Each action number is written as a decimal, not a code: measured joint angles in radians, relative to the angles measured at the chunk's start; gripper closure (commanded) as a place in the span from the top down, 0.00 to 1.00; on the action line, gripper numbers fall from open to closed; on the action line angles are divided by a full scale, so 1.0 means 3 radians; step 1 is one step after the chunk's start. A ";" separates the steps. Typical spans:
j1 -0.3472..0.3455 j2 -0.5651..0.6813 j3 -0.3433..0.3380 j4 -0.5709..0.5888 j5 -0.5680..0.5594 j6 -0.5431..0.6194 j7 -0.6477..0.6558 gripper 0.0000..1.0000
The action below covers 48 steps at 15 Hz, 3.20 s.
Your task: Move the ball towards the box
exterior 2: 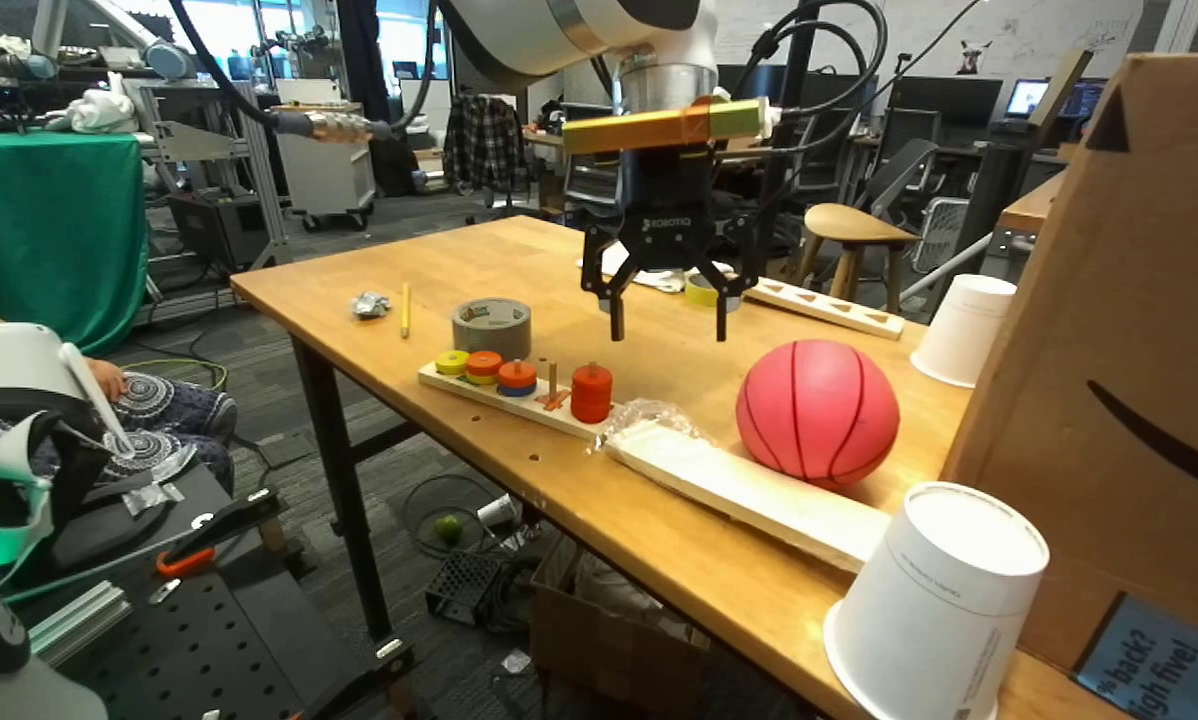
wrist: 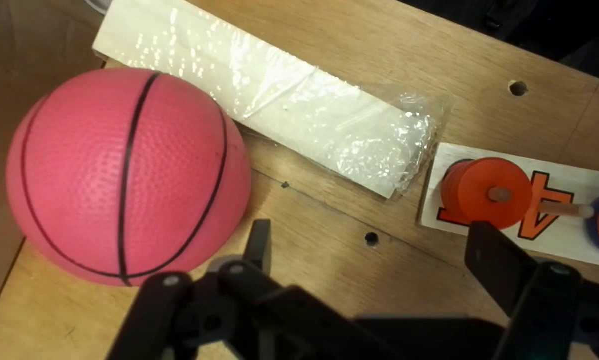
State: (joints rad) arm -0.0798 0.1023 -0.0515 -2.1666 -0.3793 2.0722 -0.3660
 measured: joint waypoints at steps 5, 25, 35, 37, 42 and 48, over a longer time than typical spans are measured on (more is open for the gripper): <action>-0.0002 -0.0011 -0.0021 -0.0002 0.0189 -0.0022 0.0015 1.00; -0.0204 0.0160 -0.0249 0.0022 0.0032 0.0479 0.0171 1.00; -0.0251 0.0116 -0.0440 0.0056 -0.0481 0.0739 0.0628 1.00; -0.0252 0.0057 -0.0436 -0.0002 -0.0349 0.0757 0.0639 1.00; -0.0252 -0.0092 -0.0429 -0.0143 -0.0262 0.0772 0.0639 1.00; -0.0252 -0.0094 -0.0428 -0.0148 -0.0260 0.0774 0.0639 1.00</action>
State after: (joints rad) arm -0.1553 0.0742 -0.1800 -2.2108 -0.4573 2.3045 -0.1744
